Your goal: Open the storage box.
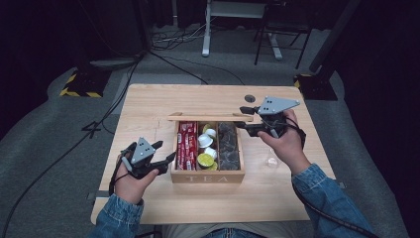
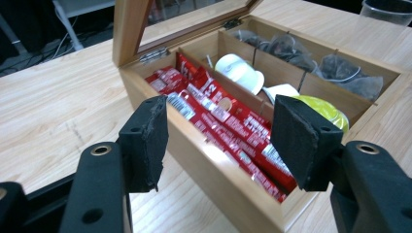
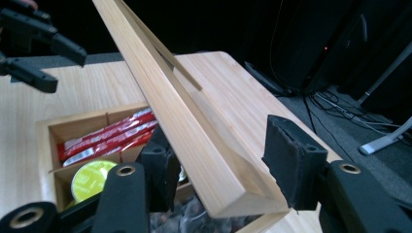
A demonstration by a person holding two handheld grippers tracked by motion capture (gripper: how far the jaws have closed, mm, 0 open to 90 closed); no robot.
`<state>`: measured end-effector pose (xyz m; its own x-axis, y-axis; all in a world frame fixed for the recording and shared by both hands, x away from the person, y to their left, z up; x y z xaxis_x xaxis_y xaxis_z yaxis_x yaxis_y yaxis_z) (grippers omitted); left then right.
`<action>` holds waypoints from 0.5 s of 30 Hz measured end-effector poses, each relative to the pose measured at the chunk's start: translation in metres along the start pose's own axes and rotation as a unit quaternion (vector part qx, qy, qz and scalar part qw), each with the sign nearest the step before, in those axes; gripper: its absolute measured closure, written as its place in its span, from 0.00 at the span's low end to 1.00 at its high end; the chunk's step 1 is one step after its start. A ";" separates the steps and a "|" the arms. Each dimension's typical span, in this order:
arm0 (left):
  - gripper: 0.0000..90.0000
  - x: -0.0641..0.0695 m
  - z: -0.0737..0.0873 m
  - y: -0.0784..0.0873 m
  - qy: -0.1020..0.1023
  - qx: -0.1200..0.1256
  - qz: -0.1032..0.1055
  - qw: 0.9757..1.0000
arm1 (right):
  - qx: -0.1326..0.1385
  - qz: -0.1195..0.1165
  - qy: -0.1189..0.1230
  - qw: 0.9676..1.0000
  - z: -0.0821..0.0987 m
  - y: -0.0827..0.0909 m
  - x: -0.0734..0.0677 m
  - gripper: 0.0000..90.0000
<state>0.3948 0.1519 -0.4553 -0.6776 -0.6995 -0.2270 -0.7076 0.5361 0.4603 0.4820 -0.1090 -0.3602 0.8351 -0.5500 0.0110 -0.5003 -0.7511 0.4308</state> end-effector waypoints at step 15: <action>0.43 -0.004 0.029 0.023 0.022 -0.018 -0.029 0.999 | 0.035 0.012 -0.013 0.999 -0.029 -0.013 0.029 0.59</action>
<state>0.3754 0.1811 -0.4690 -0.6258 -0.7496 -0.2156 -0.7366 0.4772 0.4792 0.5199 -0.1044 -0.3392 0.8168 -0.5769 -0.0030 -0.5357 -0.7604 0.3672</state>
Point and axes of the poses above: each handheld gripper's, and its own axes: y roughly backward along the jaws, z roughly out of its underside, x roughly to its right, the point moved 9 cm from there along -y, roughly forward along the jaws, and after that the axes turned 13 degrees about -y, right-handed, at the moved point
